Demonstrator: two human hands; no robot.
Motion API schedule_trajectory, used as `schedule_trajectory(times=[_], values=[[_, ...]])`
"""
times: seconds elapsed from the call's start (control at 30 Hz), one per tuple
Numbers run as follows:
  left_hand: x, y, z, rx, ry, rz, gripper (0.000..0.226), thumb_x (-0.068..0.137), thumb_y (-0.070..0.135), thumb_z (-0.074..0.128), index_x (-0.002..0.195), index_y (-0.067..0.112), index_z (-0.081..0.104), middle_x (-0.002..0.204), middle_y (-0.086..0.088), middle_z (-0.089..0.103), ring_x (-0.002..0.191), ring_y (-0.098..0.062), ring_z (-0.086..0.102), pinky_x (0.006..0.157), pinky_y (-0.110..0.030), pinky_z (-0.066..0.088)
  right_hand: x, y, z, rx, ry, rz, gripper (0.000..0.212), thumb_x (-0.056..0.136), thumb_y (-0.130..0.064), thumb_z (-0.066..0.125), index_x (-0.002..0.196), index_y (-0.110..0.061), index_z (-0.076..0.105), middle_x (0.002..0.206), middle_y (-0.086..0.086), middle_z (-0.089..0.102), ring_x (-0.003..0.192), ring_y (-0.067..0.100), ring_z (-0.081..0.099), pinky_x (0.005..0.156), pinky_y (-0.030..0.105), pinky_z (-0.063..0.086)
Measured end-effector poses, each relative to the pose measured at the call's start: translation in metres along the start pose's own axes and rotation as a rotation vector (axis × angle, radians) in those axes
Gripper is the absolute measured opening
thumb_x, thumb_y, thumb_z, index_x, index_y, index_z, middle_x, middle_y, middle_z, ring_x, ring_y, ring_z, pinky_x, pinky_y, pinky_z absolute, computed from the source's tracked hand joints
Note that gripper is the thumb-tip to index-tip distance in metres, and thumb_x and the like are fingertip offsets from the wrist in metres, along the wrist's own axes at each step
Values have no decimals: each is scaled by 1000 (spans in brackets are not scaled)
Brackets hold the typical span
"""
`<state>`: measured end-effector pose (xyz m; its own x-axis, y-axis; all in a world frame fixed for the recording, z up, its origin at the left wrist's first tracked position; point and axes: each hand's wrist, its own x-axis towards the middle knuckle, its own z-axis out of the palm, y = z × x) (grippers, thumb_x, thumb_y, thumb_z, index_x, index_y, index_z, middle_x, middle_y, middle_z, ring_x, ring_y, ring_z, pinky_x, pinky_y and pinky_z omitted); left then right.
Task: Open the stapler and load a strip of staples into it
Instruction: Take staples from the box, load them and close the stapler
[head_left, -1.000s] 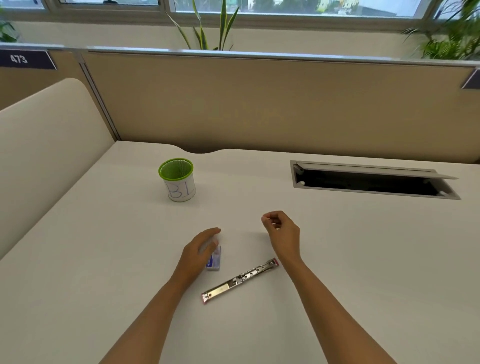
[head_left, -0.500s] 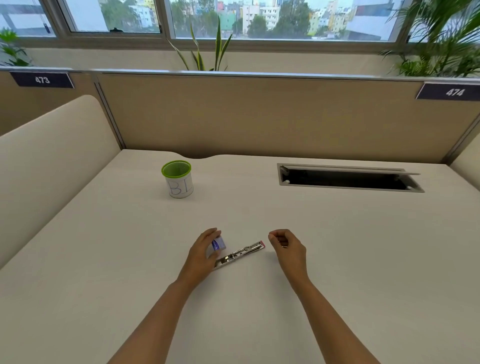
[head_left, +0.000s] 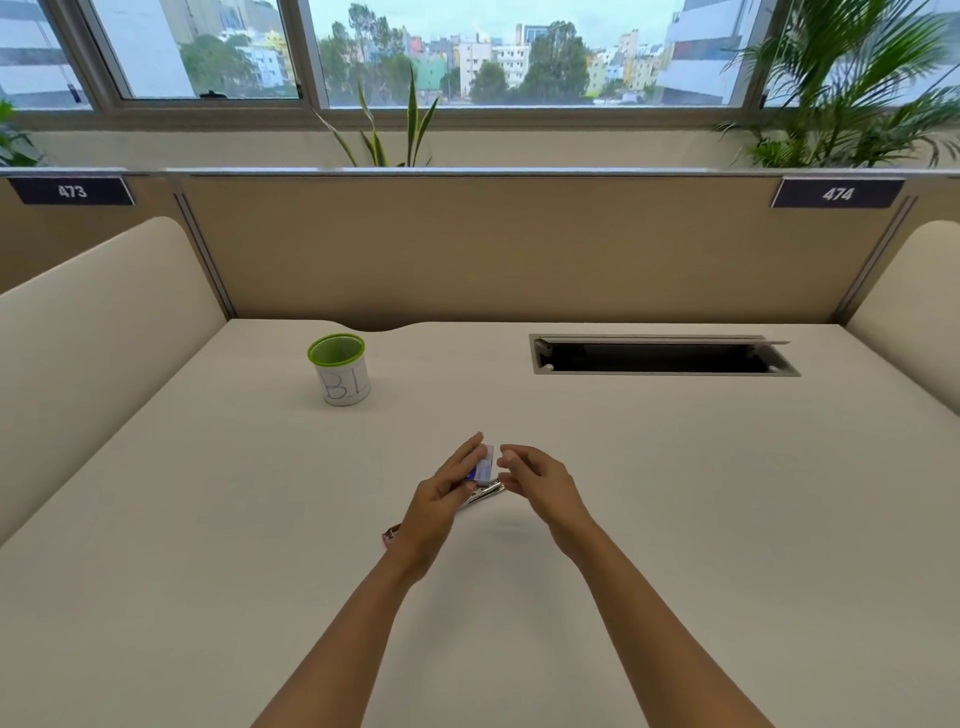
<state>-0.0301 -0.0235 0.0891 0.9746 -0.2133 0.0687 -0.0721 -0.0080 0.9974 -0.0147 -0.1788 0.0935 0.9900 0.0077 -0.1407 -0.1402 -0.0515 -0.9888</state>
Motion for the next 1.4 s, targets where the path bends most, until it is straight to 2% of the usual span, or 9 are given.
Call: schedule_trajectory(times=[0.1, 0.2, 0.3, 0.37, 0.73, 0.93, 1.17, 1.3, 1.4], values=[[-2, 2, 4, -40, -5, -7, 47, 92, -6, 37, 127, 19, 54, 144, 16, 40, 129, 4, 39, 99, -9, 40, -2, -4, 1, 14, -30, -10, 19, 92, -31, 52, 101, -26, 68, 106, 0, 71, 95, 14, 68, 92, 30, 53], [-5, 4, 7, -19, -20, 3, 48, 92, -7, 36, 127, 20, 54, 146, 13, 37, 133, -1, 35, 97, -7, 39, -4, -4, 2, 34, -31, -8, 26, 93, -31, 52, 109, -17, 68, 106, 4, 72, 97, 15, 68, 91, 30, 54], [-9, 6, 10, 7, -33, 24, 49, 92, -8, 36, 128, 20, 54, 145, 13, 36, 133, 0, 33, 94, -4, 38, -6, -5, 2, 52, -17, -11, 29, 92, -32, 54, 111, -14, 67, 104, 5, 72, 97, 17, 69, 91, 32, 55], [-10, 7, 10, 23, -29, 27, 49, 91, -8, 37, 127, 20, 55, 145, 12, 38, 133, 0, 34, 100, -5, 35, -7, -6, 1, 87, -6, -12, 27, 92, -31, 55, 108, -14, 69, 103, 6, 73, 97, 19, 69, 90, 32, 55], [-11, 6, 10, 40, 5, 26, 42, 91, -4, 41, 121, 18, 61, 134, 7, 55, 125, -2, 47, 108, -23, 37, -7, -8, -4, 104, 10, -14, 21, 86, -20, 63, 105, -12, 71, 102, 6, 73, 96, 18, 69, 88, 31, 56], [-8, 9, 6, 12, 73, 0, 46, 89, -5, 42, 105, 29, 68, 118, 10, 66, 115, -3, 57, 97, -17, 45, -8, -5, -6, 130, 55, 12, 21, 87, -16, 62, 107, -12, 69, 102, 12, 72, 96, 23, 69, 87, 32, 56], [-4, 11, 0, -125, 22, -105, 49, 84, -8, 28, 114, 7, 64, 122, -3, 64, 112, -8, 58, 81, -14, 50, -7, -5, -4, 118, 133, 34, 21, 91, -15, 56, 109, -13, 66, 97, 14, 72, 84, 19, 72, 84, 31, 58], [-2, 11, 5, 77, 36, -98, 31, 91, 12, 51, 118, 22, 61, 119, 7, 62, 110, -2, 56, 81, -12, 50, -10, -6, -2, 108, 156, 22, 23, 92, -16, 54, 111, -9, 65, 97, 13, 72, 82, 17, 72, 75, 23, 59], [-1, 7, 9, 220, 86, -38, 42, 82, 23, 68, 122, 24, 56, 117, 9, 60, 107, -3, 57, 79, -9, 50, -12, -8, -1, 88, 169, 9, 24, 95, -18, 49, 113, -9, 63, 101, 13, 70, 81, 16, 72, 64, 15, 56]])
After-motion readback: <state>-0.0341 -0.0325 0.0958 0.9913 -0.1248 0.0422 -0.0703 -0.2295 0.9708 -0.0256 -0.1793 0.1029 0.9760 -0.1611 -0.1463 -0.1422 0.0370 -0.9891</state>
